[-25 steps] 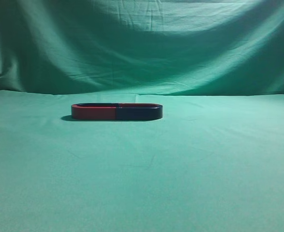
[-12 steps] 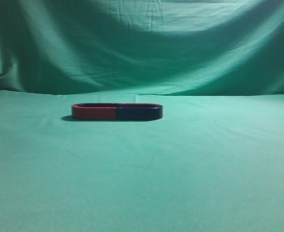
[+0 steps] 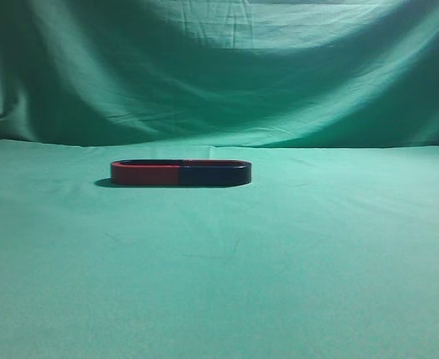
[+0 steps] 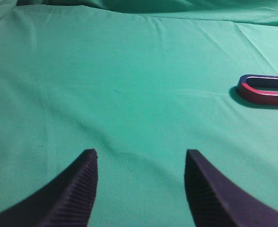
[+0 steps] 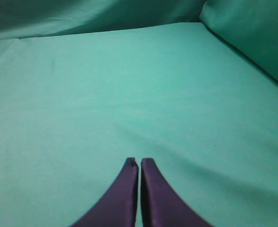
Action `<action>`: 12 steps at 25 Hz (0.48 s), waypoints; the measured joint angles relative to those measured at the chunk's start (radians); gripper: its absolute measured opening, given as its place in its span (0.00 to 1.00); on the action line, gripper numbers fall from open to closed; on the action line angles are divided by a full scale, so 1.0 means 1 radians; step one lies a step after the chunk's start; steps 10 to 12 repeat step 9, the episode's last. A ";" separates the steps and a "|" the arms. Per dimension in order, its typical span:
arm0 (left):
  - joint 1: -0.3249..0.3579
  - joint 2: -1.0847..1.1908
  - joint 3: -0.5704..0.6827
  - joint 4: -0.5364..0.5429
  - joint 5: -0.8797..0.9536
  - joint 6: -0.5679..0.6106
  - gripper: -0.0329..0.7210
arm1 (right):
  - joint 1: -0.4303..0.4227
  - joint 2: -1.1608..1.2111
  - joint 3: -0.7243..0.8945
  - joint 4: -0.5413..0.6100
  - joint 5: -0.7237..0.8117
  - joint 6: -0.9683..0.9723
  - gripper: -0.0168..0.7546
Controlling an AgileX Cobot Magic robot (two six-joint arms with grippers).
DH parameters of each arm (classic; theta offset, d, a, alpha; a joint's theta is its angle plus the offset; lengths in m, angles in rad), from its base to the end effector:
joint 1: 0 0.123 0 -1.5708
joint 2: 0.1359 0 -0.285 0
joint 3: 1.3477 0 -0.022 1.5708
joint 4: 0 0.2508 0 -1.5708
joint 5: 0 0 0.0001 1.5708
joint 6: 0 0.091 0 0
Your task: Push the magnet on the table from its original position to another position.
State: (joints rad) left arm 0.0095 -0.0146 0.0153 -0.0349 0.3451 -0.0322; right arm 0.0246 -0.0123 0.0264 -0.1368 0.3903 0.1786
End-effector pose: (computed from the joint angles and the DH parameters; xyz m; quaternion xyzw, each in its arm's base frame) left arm 0.0530 -0.0006 0.1777 -0.0259 0.7919 -0.0216 0.6097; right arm 0.0522 -0.0035 0.1702 0.0263 0.8084 0.0015 0.5881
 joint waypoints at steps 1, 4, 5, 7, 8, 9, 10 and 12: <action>0.000 0.000 0.000 0.000 0.000 0.000 0.57 | 0.000 0.000 0.000 0.000 0.001 0.000 0.02; 0.000 0.000 0.000 0.000 0.000 0.000 0.57 | 0.000 0.000 0.000 0.000 0.001 0.000 0.02; 0.000 0.000 0.000 0.000 0.000 0.000 0.57 | 0.000 0.000 0.000 0.000 0.001 0.000 0.02; 0.000 0.000 0.000 0.000 0.000 0.000 0.57 | 0.000 0.000 0.000 0.000 0.001 0.000 0.02; 0.000 0.000 0.000 0.000 0.000 0.000 0.57 | 0.000 0.000 0.000 0.000 0.001 0.000 0.02; 0.000 0.000 0.000 0.000 0.000 0.000 0.57 | 0.000 0.000 0.000 0.000 0.001 0.000 0.02; 0.000 0.000 0.000 0.000 0.000 0.000 0.57 | 0.000 0.000 0.000 0.000 0.001 0.000 0.02; 0.000 0.000 0.000 0.000 0.000 0.000 0.57 | 0.000 0.000 0.000 0.000 0.001 0.000 0.02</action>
